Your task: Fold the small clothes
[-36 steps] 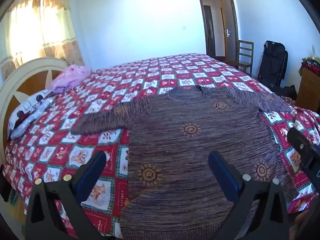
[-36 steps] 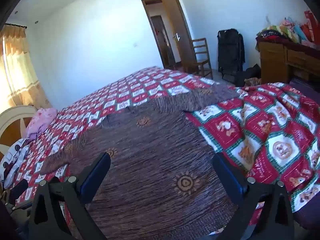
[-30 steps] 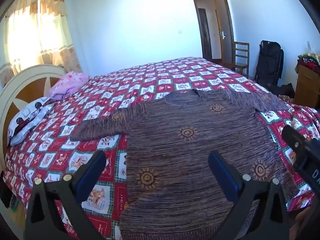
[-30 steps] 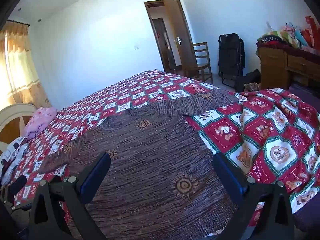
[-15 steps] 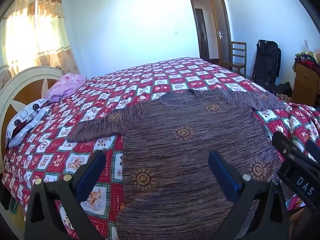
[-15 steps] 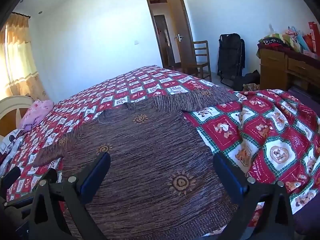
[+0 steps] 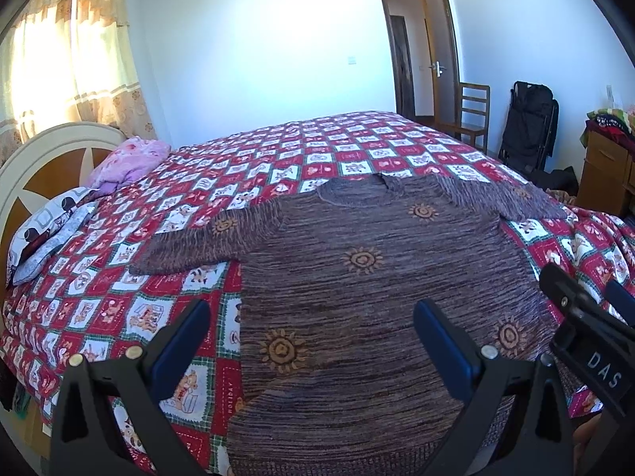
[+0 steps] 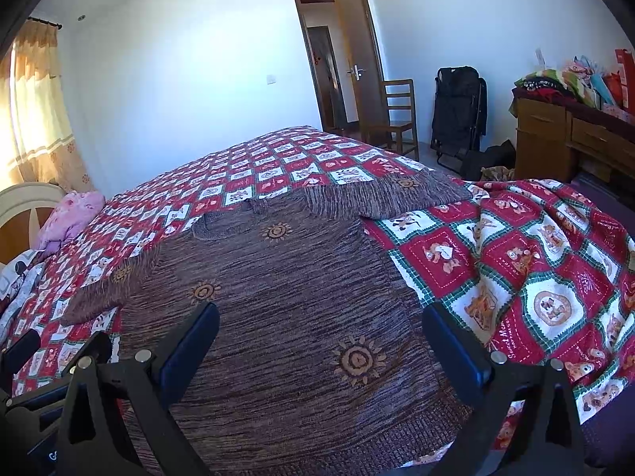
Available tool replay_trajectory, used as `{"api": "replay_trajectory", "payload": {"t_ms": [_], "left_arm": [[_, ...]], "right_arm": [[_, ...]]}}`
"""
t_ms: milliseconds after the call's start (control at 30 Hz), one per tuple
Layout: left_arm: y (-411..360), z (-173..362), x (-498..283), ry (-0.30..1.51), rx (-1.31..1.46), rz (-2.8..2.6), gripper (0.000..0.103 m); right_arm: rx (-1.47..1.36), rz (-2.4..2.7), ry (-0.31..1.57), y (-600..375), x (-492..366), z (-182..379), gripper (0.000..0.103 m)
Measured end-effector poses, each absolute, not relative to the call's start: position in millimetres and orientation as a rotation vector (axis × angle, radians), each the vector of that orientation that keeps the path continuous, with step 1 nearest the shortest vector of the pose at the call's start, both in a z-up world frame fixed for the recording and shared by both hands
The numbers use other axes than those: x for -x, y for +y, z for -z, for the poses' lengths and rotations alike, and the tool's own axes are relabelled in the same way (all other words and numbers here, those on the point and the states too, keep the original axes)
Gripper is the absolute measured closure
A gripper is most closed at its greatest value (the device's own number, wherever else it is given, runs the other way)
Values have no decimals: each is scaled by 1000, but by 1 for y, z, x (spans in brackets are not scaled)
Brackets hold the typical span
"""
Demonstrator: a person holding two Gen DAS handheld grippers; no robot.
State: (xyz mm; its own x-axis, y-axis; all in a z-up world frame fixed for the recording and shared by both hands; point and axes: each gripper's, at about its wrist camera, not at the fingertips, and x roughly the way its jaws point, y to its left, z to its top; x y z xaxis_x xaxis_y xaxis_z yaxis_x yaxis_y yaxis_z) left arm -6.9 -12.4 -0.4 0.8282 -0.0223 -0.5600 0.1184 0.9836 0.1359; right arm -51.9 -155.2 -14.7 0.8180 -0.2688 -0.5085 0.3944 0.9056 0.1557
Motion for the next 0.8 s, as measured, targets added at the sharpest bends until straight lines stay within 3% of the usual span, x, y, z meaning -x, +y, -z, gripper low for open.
{"api": "replay_trajectory", "payload": {"t_ms": [800], "left_arm": [[-3, 7, 2, 629, -114, 75, 0]], "right_arm": [[-252, 342, 517, -152, 51, 16, 1]]}}
